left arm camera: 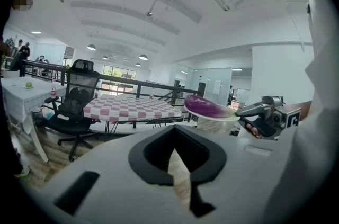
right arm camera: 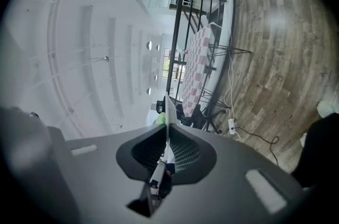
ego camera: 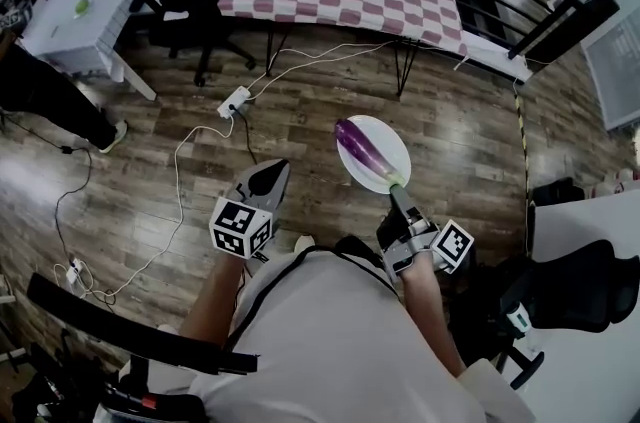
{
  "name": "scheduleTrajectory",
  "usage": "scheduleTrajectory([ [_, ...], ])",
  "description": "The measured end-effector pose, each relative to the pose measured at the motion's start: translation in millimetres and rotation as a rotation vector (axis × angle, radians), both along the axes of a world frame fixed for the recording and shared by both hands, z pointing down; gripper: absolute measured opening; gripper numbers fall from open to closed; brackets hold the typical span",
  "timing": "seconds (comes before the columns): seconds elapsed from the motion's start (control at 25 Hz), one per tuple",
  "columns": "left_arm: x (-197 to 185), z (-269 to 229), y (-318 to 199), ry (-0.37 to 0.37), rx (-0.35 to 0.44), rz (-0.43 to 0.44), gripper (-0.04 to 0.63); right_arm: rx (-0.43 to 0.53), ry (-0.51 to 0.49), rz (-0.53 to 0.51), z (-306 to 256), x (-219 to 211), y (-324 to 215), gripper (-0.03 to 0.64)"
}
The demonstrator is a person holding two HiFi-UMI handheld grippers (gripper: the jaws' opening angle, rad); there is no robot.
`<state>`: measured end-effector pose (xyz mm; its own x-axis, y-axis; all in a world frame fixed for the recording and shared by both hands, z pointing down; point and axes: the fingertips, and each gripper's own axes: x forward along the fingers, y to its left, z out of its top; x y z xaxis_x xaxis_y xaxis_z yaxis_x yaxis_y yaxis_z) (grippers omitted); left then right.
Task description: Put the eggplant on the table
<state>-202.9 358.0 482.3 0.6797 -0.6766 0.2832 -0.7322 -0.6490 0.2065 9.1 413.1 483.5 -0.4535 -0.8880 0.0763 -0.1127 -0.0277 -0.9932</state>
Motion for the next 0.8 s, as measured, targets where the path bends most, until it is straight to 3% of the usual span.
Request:
scheduleTrajectory([
  [0.52,-30,3,-1,-0.004,0.005,-0.04,0.002,0.015,-0.001,-0.035,-2,-24,-11,0.028],
  [0.8,-27,7,-8,-0.012,-0.014,-0.028,0.002,0.006,-0.009,-0.031,0,-23,-21,0.029],
])
